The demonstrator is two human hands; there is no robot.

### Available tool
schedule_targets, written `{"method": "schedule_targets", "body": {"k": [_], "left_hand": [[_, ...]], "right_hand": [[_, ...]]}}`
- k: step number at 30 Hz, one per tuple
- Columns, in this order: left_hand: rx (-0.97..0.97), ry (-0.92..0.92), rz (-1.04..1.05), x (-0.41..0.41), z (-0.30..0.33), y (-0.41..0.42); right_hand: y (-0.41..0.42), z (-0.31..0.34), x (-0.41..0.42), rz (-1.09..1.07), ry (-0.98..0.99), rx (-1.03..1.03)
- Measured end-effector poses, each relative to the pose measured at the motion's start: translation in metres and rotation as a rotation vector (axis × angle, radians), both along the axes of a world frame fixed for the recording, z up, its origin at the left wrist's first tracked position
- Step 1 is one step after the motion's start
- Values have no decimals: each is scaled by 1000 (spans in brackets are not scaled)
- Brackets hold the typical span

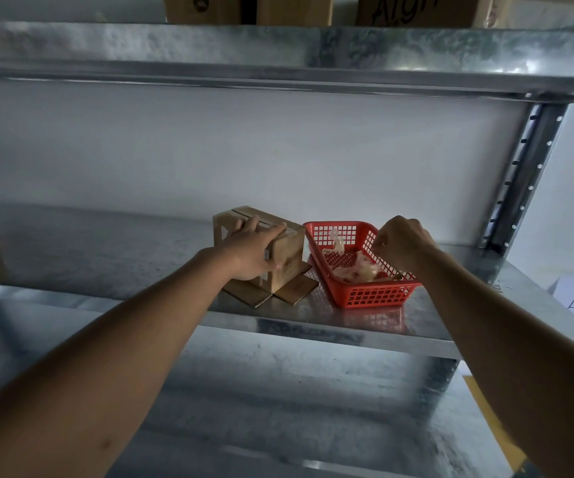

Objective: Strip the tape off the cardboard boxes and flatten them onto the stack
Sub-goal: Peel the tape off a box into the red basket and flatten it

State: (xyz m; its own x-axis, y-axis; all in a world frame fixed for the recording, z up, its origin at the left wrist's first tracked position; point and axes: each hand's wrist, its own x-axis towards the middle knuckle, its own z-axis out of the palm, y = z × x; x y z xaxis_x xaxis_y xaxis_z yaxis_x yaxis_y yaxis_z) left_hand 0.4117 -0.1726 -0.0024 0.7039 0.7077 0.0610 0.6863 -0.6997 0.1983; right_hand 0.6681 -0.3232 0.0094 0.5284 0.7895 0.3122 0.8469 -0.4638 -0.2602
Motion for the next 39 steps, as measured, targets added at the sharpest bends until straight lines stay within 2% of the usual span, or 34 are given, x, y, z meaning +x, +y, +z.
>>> {"method": "schedule_targets", "body": {"k": [4, 10, 17, 21, 23, 26, 29, 32, 34, 37, 39], "left_hand": [[23, 8, -7, 2, 0, 0], [67, -82, -24, -7, -4, 2], [69, -245, -24, -18, -9, 15], [280, -152, -31, -27, -2, 14], [296, -93, -46, -33, 3, 16], [262, -38, -54, -49, 11, 22], [226, -79, -43, -67, 20, 25], [106, -213, -58, -80, 27, 38], [-13, -247, -80, -91, 31, 55], [-115, -188, -102, -107, 33, 83], [-193, -153, -123, -114, 31, 97]], "right_hand": [[10, 2, -22, 191, -60, 124], [27, 6, -66, 402, -4, 109], [49, 1, -105, 492, 62, 38], [59, 4, -121, 501, 170, 9], [62, 6, -124, 534, 166, -4], [70, 10, -126, 587, 202, -71], [86, 14, -131, 589, 75, -152], [103, 9, -138, 468, -113, -68], [116, -1, -145, 372, -172, 18], [132, -5, -150, 336, -135, 106], [145, -2, -151, 338, -19, 97]]}}
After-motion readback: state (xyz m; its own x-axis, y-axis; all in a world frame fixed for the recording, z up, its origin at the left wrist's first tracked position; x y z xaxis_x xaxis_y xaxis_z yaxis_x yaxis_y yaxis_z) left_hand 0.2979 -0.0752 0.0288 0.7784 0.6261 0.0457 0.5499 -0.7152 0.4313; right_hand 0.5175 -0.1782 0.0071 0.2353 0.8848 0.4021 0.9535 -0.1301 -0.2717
